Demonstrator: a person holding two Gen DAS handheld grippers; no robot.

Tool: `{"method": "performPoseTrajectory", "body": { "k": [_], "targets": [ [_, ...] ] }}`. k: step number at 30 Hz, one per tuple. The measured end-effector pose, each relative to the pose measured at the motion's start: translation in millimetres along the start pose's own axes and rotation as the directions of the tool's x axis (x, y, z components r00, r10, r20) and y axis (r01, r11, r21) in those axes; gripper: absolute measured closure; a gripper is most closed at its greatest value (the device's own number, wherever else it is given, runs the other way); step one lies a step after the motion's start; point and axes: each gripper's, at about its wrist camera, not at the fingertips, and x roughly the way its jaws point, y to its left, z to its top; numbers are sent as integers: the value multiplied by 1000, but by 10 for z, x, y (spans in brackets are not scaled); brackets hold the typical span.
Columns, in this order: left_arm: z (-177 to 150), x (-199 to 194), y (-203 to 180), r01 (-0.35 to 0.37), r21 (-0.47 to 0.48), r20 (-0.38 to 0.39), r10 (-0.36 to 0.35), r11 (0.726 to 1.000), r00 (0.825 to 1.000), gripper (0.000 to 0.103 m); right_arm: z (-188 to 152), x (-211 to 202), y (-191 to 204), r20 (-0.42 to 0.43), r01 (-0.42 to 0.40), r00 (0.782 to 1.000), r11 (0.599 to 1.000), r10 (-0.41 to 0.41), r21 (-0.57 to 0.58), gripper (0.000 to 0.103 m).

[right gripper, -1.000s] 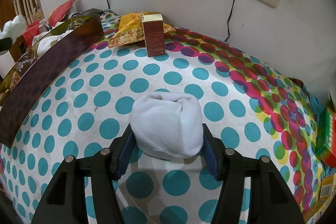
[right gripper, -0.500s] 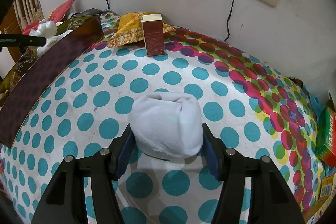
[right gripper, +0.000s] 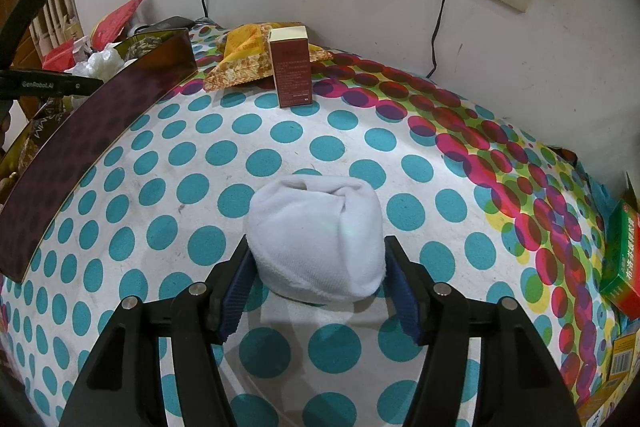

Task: Organize objects
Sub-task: 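Carry the clear bag into the gold tray and open the left gripper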

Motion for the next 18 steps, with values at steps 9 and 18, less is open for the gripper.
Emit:
{"method": "performPoseTrajectory", "body": {
  "k": [9,18],
  "targets": [
    [-5,45,-7,1,-13,-15,-1,1000,1000,69,5,-2,-16,-2,3,1000,1000,-3,5,41],
    [-43,64,-18,15,-36,-47,-16,999,999,65,9,6,-21,-3,4,1000,1000,-4,7,39]
  ]
}}
